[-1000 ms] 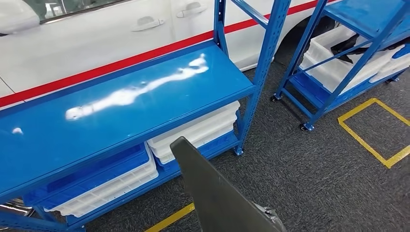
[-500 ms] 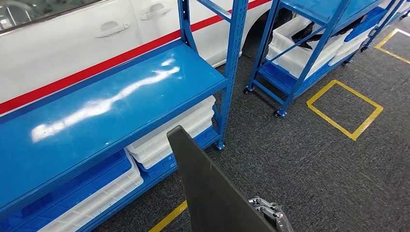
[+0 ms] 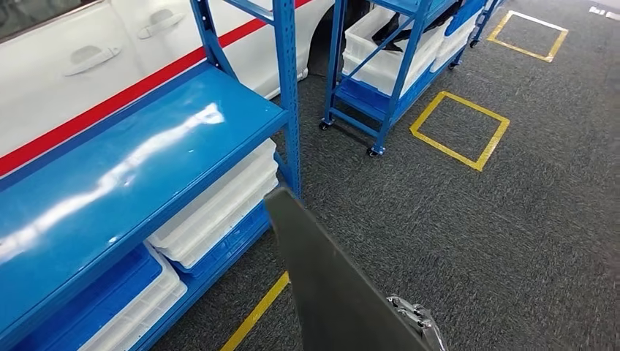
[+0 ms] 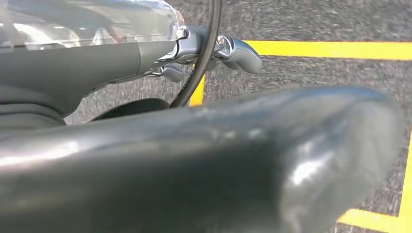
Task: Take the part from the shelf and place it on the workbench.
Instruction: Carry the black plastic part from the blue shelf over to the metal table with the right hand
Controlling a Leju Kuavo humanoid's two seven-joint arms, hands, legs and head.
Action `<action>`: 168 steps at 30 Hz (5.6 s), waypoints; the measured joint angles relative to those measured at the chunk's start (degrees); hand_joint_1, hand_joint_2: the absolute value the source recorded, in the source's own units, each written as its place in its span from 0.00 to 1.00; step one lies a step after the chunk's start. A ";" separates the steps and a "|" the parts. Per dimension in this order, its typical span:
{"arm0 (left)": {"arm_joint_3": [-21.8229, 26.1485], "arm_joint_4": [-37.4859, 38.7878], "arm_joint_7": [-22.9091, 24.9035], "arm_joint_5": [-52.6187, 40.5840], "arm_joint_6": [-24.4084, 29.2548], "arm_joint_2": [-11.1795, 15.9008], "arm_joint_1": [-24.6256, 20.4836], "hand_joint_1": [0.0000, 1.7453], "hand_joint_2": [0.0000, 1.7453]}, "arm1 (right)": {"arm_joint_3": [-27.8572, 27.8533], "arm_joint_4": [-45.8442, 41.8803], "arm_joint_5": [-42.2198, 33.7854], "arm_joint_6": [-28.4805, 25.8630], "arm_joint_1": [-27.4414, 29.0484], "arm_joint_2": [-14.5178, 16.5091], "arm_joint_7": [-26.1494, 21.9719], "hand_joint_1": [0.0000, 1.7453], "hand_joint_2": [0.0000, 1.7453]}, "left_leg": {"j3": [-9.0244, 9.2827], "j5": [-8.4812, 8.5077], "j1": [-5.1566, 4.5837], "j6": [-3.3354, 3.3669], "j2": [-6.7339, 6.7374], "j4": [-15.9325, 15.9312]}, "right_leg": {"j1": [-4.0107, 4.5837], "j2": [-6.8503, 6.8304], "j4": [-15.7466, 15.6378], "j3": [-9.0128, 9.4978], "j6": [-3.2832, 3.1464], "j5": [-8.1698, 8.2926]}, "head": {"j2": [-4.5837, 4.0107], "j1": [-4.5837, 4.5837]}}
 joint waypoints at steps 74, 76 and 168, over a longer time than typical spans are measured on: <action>-18.92 6.25 -0.55 0.27 -4.81 0.45 -3.94 0.00 0.00 | 2.27 1.81 3.31 -10.33 3.28 0.48 -1.33 1.00 1.00 | -3.37 1.53 1.38 -1.09 -12.19 2.64 | -0.44 10.28 0.36 -0.53 -0.50 0.51 | 0.00 -0.02; -18.40 5.63 1.53 1.51 -5.18 0.44 -3.69 0.00 0.00 | 2.59 1.82 3.31 -11.17 3.41 0.49 -1.08 1.00 1.00 | -3.13 1.40 1.28 -0.66 -13.03 1.77 | -0.63 11.60 0.68 -1.31 0.22 0.61 | 0.00 -0.02; -42.35 -4.98 -2.48 65.17 -20.87 23.37 -4.67 0.00 0.00 | 7.21 6.72 9.95 -2.83 -2.54 -0.04 4.32 1.00 1.00 | -4.49 3.48 1.26 -1.25 -7.41 0.48 | -0.01 5.06 -1.93 5.92 -0.58 -3.91 | 0.00 -0.03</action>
